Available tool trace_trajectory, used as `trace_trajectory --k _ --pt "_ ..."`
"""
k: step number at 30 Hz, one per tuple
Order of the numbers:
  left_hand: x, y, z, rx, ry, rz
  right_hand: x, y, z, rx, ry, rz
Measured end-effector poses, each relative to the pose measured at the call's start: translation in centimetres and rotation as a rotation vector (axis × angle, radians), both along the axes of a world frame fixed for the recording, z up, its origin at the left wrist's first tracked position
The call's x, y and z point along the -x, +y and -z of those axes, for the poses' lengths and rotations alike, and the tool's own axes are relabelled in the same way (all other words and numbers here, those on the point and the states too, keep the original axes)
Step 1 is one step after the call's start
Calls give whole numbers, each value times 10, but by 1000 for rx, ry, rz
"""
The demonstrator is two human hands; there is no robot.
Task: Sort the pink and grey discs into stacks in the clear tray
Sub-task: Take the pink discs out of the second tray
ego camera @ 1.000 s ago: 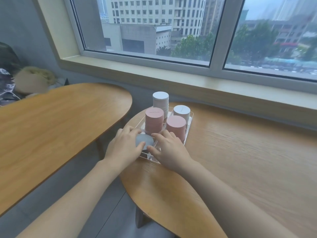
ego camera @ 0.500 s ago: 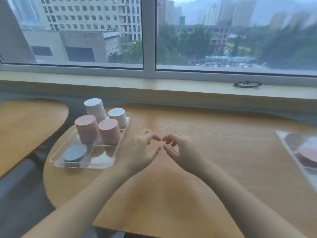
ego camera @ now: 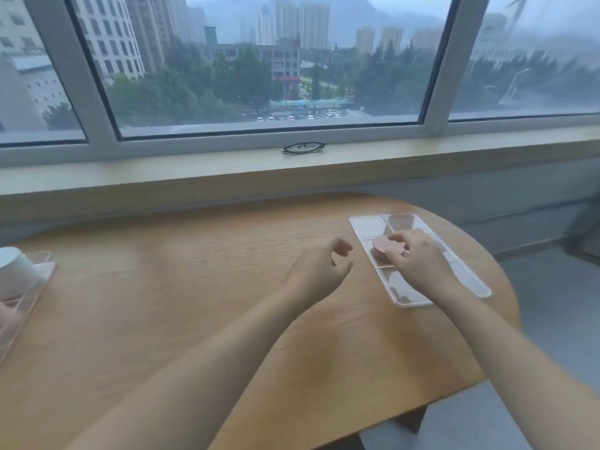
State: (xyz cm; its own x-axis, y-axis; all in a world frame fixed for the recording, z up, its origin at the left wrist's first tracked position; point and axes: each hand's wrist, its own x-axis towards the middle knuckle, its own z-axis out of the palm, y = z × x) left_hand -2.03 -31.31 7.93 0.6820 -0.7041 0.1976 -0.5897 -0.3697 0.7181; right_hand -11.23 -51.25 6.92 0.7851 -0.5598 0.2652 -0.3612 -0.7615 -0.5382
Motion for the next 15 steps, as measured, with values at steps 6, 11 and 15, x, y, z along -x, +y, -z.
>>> trace_trajectory --k 6,11,15 --pt "-10 -79 5 -112 103 7 -11 -51 2 -221 163 77" --pt "-23 -115 14 -198 141 18 -33 -64 6 -308 274 26" --pt "-32 -135 24 -275 124 19 -49 -77 11 -317 313 54"
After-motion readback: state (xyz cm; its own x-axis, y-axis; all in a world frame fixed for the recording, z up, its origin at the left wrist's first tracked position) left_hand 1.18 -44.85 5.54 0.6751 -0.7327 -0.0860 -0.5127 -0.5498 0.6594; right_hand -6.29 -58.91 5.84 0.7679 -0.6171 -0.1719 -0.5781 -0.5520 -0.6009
